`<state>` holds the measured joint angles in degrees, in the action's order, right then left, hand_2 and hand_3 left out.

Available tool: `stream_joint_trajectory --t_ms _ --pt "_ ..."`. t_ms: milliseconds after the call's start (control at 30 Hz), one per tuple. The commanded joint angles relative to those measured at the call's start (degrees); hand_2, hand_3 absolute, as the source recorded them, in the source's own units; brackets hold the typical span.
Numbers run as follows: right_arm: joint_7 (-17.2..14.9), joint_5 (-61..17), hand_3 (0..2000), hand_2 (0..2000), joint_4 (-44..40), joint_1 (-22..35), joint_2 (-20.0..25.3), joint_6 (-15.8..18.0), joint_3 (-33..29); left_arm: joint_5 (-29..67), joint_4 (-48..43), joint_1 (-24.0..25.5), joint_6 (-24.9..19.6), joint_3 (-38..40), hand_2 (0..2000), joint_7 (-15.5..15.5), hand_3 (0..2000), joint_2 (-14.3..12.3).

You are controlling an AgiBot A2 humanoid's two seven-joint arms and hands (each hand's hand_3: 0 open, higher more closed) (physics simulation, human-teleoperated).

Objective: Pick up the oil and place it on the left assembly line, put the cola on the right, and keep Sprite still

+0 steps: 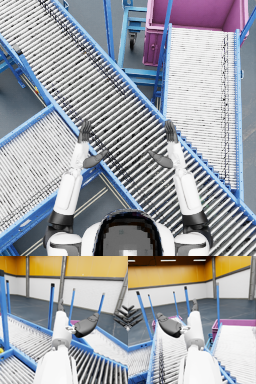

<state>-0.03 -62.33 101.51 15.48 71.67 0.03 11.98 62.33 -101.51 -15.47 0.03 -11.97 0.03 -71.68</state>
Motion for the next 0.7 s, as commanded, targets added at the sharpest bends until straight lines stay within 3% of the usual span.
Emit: stream_joint_trajectory --t_ms 33,333,700 --pt "0.01 -2.55 0 0 0.25 0.44 0.39 -0.01 -0.69 2.55 -0.25 -0.44 -0.01 0.68 0 -0.01 0 -0.39" --pt "0.03 -24.91 0 0 0.25 0.19 1.64 -0.02 -1.67 24.91 -0.25 -0.2 -0.03 1.67 0 -0.03 0 -1.64" --pt "0.03 -36.35 0 0 0.25 -0.03 2.89 -0.02 -2.65 36.35 -0.25 0.03 -0.03 2.65 0 -0.03 0 -2.89"
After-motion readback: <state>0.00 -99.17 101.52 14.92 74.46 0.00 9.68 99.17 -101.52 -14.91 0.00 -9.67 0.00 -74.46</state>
